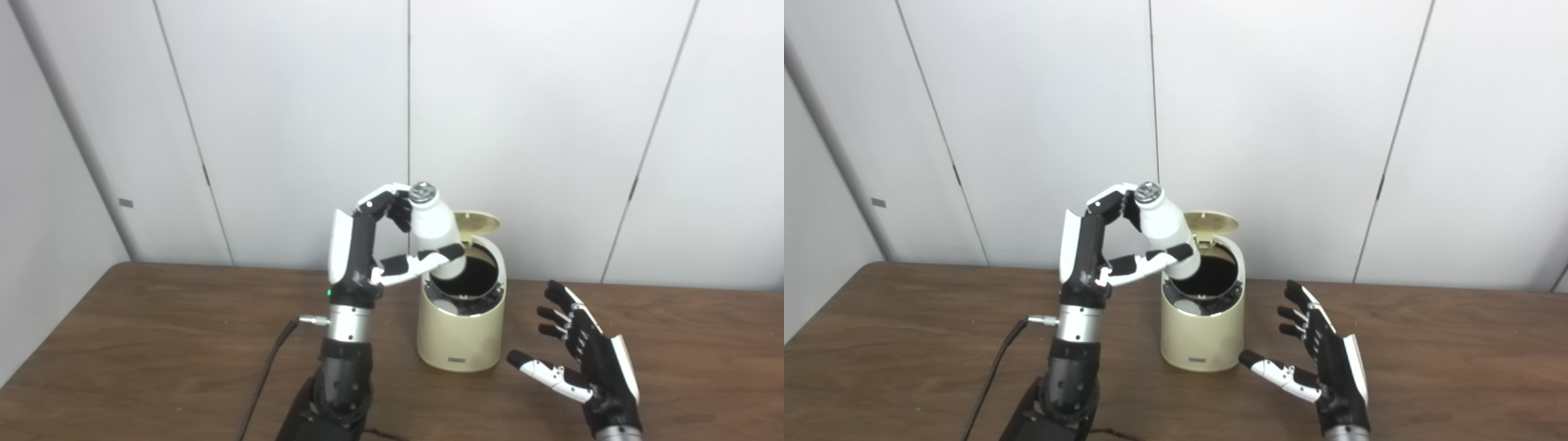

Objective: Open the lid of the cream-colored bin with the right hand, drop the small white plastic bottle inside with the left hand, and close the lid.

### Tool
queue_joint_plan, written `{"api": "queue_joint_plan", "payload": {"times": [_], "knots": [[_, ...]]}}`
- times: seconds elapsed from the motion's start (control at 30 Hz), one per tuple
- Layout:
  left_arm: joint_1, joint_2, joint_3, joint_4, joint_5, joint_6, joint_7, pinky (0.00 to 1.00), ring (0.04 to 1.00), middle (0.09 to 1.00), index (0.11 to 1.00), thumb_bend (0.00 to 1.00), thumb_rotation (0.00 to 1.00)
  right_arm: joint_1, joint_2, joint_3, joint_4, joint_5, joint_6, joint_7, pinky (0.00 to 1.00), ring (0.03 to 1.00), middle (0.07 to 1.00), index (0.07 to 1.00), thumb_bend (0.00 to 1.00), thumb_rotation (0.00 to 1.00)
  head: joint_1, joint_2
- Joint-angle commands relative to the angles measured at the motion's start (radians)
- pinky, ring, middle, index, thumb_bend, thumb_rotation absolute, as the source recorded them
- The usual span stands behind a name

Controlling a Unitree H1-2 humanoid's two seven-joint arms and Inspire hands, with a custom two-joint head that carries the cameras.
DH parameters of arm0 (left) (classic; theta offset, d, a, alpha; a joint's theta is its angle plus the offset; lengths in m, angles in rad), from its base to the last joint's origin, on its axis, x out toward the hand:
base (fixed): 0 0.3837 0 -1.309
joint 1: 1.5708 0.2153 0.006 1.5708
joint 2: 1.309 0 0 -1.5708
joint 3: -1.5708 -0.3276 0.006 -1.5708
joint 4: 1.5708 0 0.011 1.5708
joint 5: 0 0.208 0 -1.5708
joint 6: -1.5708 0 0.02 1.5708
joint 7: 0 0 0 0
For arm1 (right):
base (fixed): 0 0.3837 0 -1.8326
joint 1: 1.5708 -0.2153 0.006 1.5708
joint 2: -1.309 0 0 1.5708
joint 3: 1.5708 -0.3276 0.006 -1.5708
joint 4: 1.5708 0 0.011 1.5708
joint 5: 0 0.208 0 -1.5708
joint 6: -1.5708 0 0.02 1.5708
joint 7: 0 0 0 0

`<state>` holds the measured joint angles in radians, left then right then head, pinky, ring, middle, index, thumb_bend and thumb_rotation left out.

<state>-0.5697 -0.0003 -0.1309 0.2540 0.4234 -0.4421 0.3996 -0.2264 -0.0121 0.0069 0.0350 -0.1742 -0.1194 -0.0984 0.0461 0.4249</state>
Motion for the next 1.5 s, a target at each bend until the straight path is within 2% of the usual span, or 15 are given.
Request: {"api": "queue_joint_plan", "payload": {"times": [0.0,0.23,0.43,0.63,0.77,0.93,1.27,1.47], "knots": [[-0.05,0.007,-0.011,0.006,0.011,-0.028,0.045,0.37,0.424,0.484,0.51,0.48,0.0,-0.04,0.005,0.002,-0.017,-0.007,-0.059,-0.016,0.73,0.792,0.876,0.86,0.76,0.23,-0.001,-0.001],[-0.073,0.035,-0.113,0.091,0.033,-0.028,0.192,0.36,0.417,0.469,0.514,0.48,0.0,-0.039,0.01,0.006,-0.017,-0.021,-0.059,-0.026,0.7,0.795,0.873,0.861,0.77,0.28,-0.015,0.002],[-0.109,0.078,-0.239,0.159,0.023,-0.028,0.322,0.36,0.417,0.471,0.52,0.48,0.0,-0.034,0.017,0.008,-0.037,-0.014,-0.043,-0.025,0.72,0.807,0.877,0.864,0.77,0.28,-0.02,0.006],[-0.166,0.128,-0.387,0.256,0.037,-0.028,0.51,0.35,0.407,0.469,0.521,0.48,0.0,-0.032,0.018,0.014,-0.042,-0.023,-0.047,-0.027,0.7,0.793,0.866,0.86,0.77,0.29,-0.028,0.008],[-0.193,0.14,-0.456,0.307,0.036,-0.028,0.601,0.35,0.406,0.469,0.517,0.48,0.0,-0.027,0.023,0.017,-0.054,-0.016,-0.033,-0.023,0.71,0.792,0.86,0.854,0.77,0.29,-0.033,0.011],[-0.216,0.148,-0.516,0.335,0.012,-0.028,0.66,0.36,0.41,0.473,0.518,0.48,0.0,-0.024,0.026,0.021,-0.059,-0.015,-0.024,-0.021,0.71,0.794,0.858,0.853,0.77,0.27,-0.033,0.011],[-0.252,0.153,-0.564,0.383,0.005,-0.028,0.735,0.36,0.412,0.475,0.513,0.48,0.0,-0.013,0.025,0.031,-0.082,-0.034,-0.005,-0.019,0.71,0.8,0.865,0.854,0.77,0.29,-0.036,0.017],[-0.252,0.155,-0.603,0.421,-0.037,-0.028,0.725,0.35,0.412,0.484,0.514,0.48,0.0,-0.01,0.026,0.033,-0.098,-0.031,0.003,-0.014,0.72,0.812,0.872,0.856,0.77,0.29,-0.036,0.022]]}}
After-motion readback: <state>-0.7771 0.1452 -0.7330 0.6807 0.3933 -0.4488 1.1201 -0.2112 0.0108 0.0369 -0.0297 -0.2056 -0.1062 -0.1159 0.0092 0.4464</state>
